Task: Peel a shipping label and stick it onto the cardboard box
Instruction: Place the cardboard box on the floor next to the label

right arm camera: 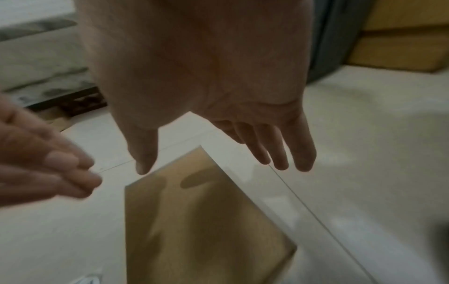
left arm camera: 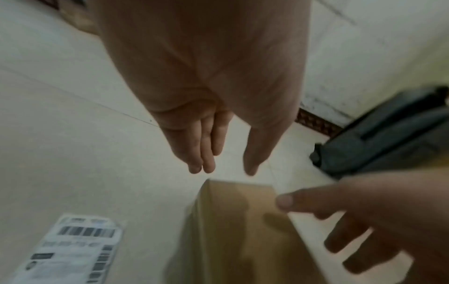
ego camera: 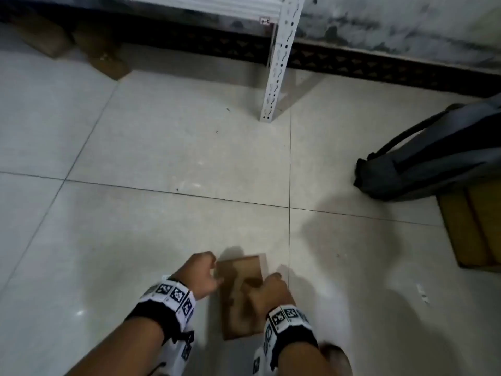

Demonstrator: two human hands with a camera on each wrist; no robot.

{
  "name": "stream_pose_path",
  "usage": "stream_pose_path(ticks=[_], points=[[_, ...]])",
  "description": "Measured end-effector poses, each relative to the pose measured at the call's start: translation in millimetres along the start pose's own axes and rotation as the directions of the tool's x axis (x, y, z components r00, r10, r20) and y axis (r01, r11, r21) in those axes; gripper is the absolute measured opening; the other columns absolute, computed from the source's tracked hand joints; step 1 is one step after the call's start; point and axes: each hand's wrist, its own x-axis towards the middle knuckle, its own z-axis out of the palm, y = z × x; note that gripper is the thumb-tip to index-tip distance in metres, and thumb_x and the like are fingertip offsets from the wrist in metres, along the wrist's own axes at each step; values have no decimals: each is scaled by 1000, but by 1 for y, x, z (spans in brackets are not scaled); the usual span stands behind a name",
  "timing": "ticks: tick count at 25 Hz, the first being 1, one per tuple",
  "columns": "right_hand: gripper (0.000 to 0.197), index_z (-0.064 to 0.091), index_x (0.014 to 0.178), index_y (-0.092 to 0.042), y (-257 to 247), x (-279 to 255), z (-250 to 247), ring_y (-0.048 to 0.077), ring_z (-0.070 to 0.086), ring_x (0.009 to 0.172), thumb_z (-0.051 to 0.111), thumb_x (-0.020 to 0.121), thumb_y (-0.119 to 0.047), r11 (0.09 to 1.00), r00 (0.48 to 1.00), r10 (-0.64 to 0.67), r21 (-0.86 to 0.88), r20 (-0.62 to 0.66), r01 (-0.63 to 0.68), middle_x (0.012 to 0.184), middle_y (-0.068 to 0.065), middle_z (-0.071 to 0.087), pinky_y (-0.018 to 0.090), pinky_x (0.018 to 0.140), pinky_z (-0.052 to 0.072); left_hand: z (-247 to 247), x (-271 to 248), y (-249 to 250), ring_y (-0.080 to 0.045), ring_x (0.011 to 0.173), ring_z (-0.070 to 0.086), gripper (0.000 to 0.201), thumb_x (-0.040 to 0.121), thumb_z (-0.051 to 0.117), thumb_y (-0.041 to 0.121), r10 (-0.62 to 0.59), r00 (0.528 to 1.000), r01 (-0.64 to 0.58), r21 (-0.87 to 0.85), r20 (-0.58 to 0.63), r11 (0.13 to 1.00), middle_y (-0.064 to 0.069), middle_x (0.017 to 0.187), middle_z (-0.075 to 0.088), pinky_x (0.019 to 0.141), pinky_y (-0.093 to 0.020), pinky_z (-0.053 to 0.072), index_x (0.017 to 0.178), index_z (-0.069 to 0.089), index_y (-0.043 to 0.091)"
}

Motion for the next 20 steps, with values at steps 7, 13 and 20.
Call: stream_pose_path(ticks=[7, 13, 20], points=[[37, 70, 115, -4, 22, -21, 24, 29, 66, 111, 50, 96, -29, 999, 987, 4, -39, 160, 3, 125, 11, 69, 26, 82, 49, 70, -25, -10, -26, 66, 60, 23, 69, 78, 23, -142, 941, 308, -601, 308, 737, -11, 62, 60, 61, -32, 47, 71, 68, 3], [43, 70, 111, -2, -20, -86, -51, 33, 67, 107, 51, 94, -37, 991, 993, -115, 61, -23, 117, 118, 16, 71, 27, 76, 44, -8, -59, 37, -25, 86, 58, 7, 81, 61, 14, 28, 991, 44, -518, 130, 855, -13, 88, 60, 73, -31, 52, 86, 64, 11], [40, 64, 118, -4, -31, -150, -102, 35, 65, 109, 51, 92, -31, 953, 969, -134, 242, -206, 183, 122, 17, 67, 33, 86, 49, -39, -141, 67, -31, 89, 73, 39, 51, 70, -2, 117, 991, -124, -686, -57, 717, -15, 92, 78, 86, -37, 57, 89, 78, 5]])
